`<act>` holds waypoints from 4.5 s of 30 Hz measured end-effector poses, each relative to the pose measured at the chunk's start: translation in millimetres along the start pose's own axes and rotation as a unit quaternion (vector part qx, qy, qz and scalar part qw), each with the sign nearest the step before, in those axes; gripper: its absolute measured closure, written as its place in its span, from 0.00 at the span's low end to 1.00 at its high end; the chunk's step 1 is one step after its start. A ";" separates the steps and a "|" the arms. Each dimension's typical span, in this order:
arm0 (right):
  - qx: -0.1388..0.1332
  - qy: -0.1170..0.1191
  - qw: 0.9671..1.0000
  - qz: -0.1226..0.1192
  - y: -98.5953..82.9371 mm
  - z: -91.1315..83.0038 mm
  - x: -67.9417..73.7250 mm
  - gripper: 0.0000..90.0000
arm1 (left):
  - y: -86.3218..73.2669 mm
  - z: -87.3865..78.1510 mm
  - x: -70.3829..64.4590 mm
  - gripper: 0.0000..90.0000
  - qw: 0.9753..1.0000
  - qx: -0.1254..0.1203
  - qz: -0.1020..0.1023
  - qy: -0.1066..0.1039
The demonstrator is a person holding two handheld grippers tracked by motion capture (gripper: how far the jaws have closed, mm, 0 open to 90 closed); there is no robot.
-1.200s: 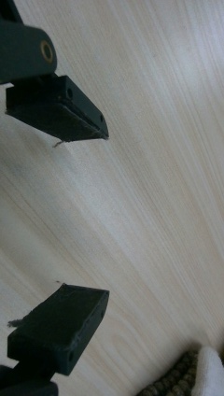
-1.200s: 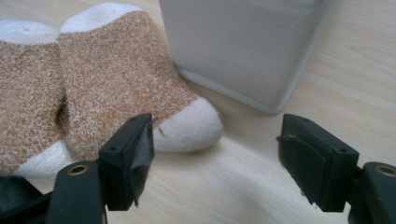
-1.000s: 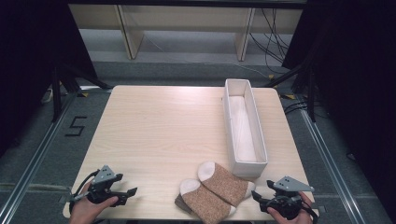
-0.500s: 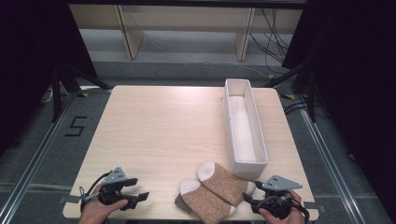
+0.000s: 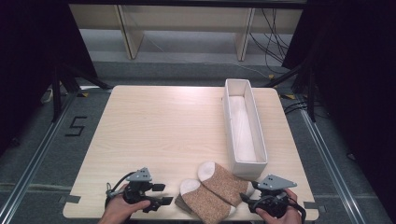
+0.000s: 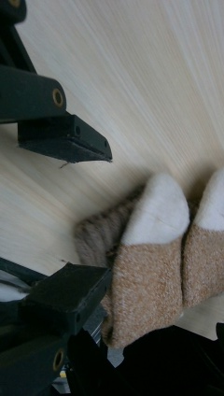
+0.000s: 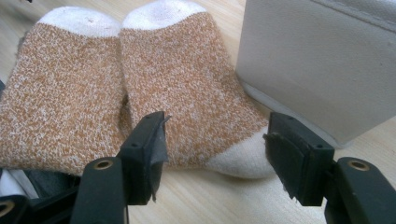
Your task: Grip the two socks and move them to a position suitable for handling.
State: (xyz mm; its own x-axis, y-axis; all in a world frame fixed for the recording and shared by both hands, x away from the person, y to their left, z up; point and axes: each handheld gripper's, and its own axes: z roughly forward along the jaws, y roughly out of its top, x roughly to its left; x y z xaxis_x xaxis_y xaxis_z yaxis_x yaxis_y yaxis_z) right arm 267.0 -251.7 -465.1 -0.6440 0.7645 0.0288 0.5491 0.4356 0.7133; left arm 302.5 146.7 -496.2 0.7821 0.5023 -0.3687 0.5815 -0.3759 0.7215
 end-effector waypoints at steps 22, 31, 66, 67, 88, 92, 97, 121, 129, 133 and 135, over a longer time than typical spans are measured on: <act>0.008 0.001 1.000 0.017 -4.3 -1.4 -0.1 0.43 | 19.7 49.7 -7.7 0.52 0.997 0.074 0.001 -0.009; -0.003 -0.002 1.000 -0.002 -4.3 0.4 -2.3 0.43 | 18.8 48.8 -8.6 0.79 0.998 0.055 0.020 -0.016; -0.012 -0.013 1.000 0.014 -7.7 -3.1 -12.8 0.42 | 98.0 -66.7 -32.1 0.84 0.993 -0.055 0.105 0.014; -0.012 -0.016 1.000 0.010 -8.0 -3.1 -13.3 0.42 | 98.8 -70.3 -26.3 0.84 0.993 -0.060 0.100 0.025; -0.004 -0.012 1.000 0.011 -8.0 -0.2 -12.1 0.42 | 40.2 -97.0 102.3 0.84 0.976 -0.112 -0.057 0.177; -0.003 -0.012 1.000 0.013 -8.2 0.2 -12.2 0.42 | 20.9 -96.1 115.2 0.84 0.972 -0.109 -0.079 0.192; 0.000 -0.013 1.000 0.013 -8.4 0.5 -12.1 0.42 | 2.9 -91.5 125.6 0.82 0.972 -0.069 -0.091 0.207; 0.010 -0.010 1.000 0.011 -10.6 3.8 -12.0 0.41 | 11.2 -104.8 151.1 0.47 0.961 -0.053 -0.144 0.229; 0.010 -0.011 1.000 0.010 -10.6 3.8 -11.9 0.41 | 12.9 -93.9 151.2 0.81 0.964 -0.019 -0.110 0.241; 0.009 -0.012 1.000 0.012 -10.3 2.8 -11.7 0.41 | 19.3 -96.9 143.2 0.93 0.966 -0.029 -0.089 0.240; 0.009 -0.010 1.000 0.010 -10.2 2.8 -13.1 0.41 | 23.8 -99.7 137.8 0.94 0.968 -0.024 -0.073 0.239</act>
State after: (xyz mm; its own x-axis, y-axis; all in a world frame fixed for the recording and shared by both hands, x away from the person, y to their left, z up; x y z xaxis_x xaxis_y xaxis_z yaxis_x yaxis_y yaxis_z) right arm 271.4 -264.8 -474.7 -0.6215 0.7829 0.0288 0.5722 0.4285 0.6993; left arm 401.9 284.6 -471.4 0.4917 0.8552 -0.1638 0.6582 -0.2418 0.7130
